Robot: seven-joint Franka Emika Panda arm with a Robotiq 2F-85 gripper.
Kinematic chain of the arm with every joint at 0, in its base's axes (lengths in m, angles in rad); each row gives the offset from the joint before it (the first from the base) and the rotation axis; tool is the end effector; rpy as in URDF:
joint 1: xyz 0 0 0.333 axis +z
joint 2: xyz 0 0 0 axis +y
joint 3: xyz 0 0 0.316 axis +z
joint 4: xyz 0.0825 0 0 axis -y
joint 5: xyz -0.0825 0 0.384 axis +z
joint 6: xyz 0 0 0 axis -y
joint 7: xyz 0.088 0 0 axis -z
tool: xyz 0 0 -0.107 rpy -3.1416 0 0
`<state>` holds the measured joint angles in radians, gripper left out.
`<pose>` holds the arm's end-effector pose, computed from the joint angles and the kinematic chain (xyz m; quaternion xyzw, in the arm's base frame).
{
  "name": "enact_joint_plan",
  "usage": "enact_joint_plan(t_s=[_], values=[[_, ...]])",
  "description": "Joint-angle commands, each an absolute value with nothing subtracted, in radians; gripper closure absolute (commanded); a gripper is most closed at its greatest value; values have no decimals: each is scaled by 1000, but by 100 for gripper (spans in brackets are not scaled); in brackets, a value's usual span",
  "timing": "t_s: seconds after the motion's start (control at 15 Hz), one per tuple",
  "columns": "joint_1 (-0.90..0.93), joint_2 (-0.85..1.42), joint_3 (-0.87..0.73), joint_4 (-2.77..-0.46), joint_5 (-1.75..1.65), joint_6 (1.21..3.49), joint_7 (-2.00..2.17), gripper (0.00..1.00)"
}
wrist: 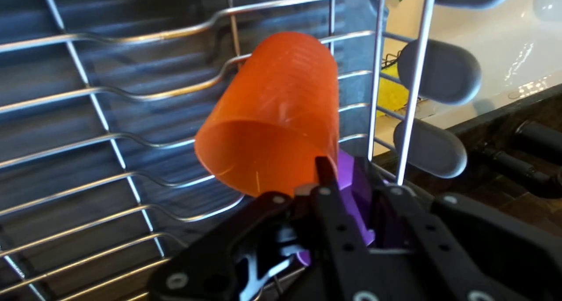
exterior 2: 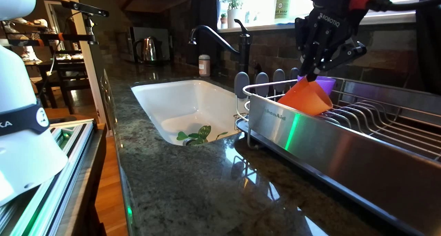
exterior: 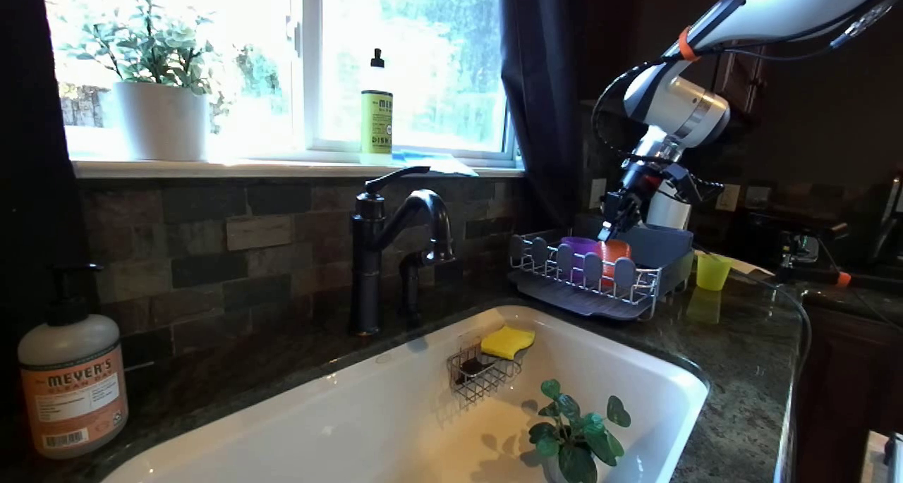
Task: Put the orange cup on the counter
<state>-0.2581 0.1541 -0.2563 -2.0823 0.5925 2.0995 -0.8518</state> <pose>0.5023 -0.2504 0.3505 -0.9729 0.0000 -0.0942 0.2110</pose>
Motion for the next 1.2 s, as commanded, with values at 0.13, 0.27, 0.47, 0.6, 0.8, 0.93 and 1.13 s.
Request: enact_joint_plan(t_s=[0.13,0.27,0.47,0.6,0.8,0.93,1.13], values=[[-269,136,-236,-2087,534,2093,-770,100],[-259,91,-235,-2111,467,2106,-709,99],[-246,-14,-229,-2166,376,2145,-624,99],[-224,-119,-215,-2246,311,2252,-540,99],[-198,-278,-171,-2391,179,2432,-348,99],[-280,-344,-64,-2480,71,2528,-191,99],[-419,-471,105,-2617,-47,2584,49,99]])
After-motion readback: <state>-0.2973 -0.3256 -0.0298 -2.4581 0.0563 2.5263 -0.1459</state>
